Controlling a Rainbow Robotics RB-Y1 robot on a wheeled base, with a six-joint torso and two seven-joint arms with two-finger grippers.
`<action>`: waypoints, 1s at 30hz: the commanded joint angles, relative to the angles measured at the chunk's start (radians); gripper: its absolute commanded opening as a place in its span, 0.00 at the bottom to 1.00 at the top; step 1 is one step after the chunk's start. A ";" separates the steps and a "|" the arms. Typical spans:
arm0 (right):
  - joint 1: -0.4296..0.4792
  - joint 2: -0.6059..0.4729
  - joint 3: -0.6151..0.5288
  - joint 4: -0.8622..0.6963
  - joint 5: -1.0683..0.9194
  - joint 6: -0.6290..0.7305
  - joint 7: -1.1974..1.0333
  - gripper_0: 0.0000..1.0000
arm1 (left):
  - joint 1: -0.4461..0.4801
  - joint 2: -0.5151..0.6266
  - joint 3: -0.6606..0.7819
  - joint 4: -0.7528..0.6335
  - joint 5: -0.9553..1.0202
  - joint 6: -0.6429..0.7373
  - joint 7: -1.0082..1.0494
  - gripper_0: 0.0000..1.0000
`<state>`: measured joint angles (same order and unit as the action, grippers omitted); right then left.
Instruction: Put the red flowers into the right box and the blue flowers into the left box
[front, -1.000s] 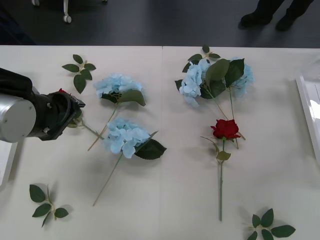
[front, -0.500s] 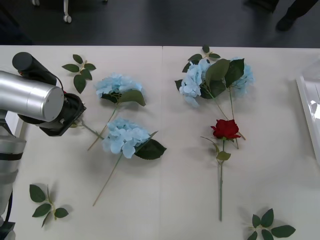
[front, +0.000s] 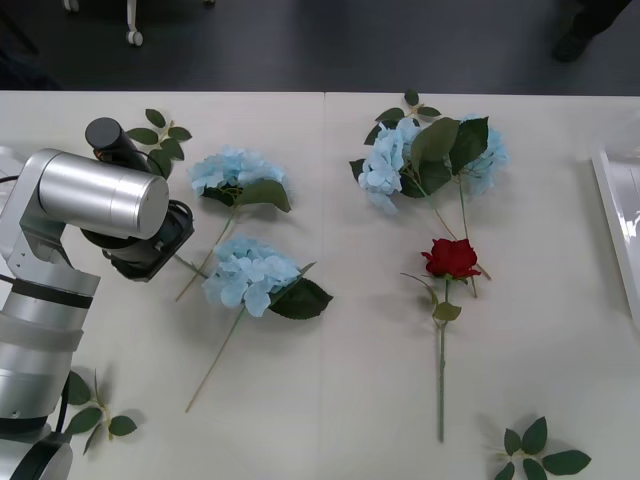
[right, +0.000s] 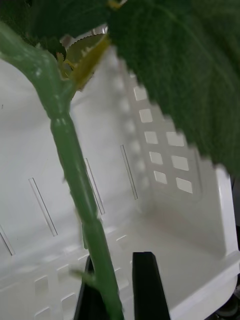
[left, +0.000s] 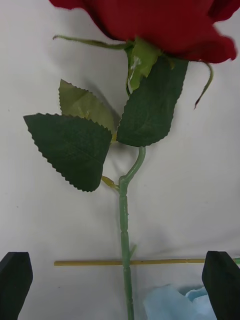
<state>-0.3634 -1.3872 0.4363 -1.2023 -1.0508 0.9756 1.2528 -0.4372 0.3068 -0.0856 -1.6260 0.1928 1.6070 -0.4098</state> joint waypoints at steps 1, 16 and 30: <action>-0.002 -0.016 -0.001 0.000 -0.005 -0.023 0.007 0.89 | -0.041 0.006 0.004 0.038 -0.007 -0.032 0.017 1.00; -0.002 -0.026 -0.018 -0.117 -0.035 -0.011 0.008 0.90 | -0.084 0.000 0.003 0.195 -0.007 -0.110 0.003 1.00; -0.008 -0.010 -0.192 -0.416 -0.109 0.123 0.017 0.90 | -0.087 -0.002 0.004 0.241 0.002 -0.144 -0.003 0.85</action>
<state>-0.3586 -1.3872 0.2402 -1.5668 -1.1596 1.0999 1.2534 -0.4995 0.3035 -0.0856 -1.3791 0.1930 1.4679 -0.4101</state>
